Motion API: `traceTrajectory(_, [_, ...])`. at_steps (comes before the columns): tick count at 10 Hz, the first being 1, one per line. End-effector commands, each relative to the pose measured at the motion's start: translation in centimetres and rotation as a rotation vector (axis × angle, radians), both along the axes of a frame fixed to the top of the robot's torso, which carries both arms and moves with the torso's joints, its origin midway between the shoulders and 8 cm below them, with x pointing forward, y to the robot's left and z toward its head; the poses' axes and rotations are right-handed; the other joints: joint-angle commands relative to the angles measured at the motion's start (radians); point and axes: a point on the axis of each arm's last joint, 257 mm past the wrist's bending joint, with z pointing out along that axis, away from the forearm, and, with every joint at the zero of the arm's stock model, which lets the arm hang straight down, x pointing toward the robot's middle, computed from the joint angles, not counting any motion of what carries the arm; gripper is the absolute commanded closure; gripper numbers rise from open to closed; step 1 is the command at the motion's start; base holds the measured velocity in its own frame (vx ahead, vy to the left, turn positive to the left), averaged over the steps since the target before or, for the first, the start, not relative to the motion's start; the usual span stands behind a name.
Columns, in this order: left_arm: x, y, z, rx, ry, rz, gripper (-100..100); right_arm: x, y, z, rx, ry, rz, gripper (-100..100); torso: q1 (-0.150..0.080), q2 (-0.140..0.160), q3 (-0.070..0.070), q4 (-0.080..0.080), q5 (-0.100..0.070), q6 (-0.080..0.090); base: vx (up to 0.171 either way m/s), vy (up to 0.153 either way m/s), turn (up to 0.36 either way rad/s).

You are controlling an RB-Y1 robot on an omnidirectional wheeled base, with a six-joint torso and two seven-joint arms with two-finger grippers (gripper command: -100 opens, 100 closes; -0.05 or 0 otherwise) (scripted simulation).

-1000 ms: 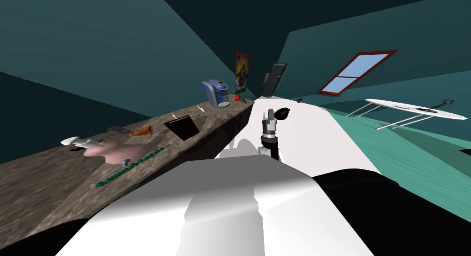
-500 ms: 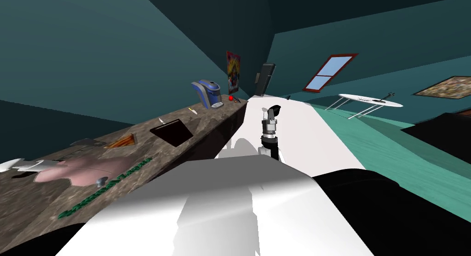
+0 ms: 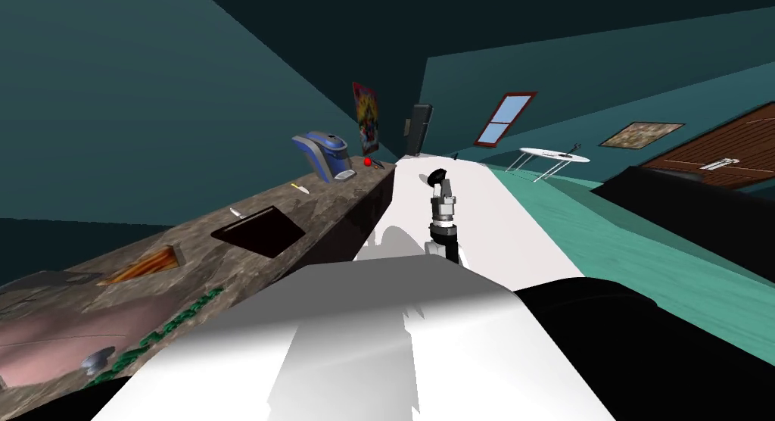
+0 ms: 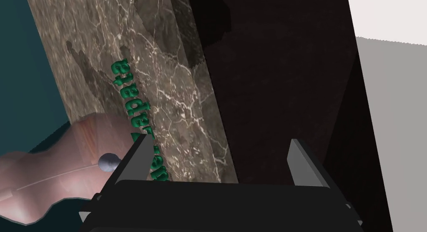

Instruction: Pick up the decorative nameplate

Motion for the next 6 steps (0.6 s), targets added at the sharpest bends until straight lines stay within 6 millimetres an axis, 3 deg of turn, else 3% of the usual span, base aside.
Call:
traceTrajectory(1, [-3.2,1.6,0.4,-0.001,0.067,0.062,-100,0.0,0.0,0.0,0.000,0.000,0.000,0,0.000,0.000,0.000,0.000,0.000,0.000,0.023,0.043,-0.419])
traceTrajectory(6, [-12.7,4.7,2.2,0.009,0.231,0.247,-100,0.0,0.0,0.0,0.000,0.000,0.000,0,0.004,-0.002,-0.001,0.000,0.001,0.000,0.027,0.071,-0.380])
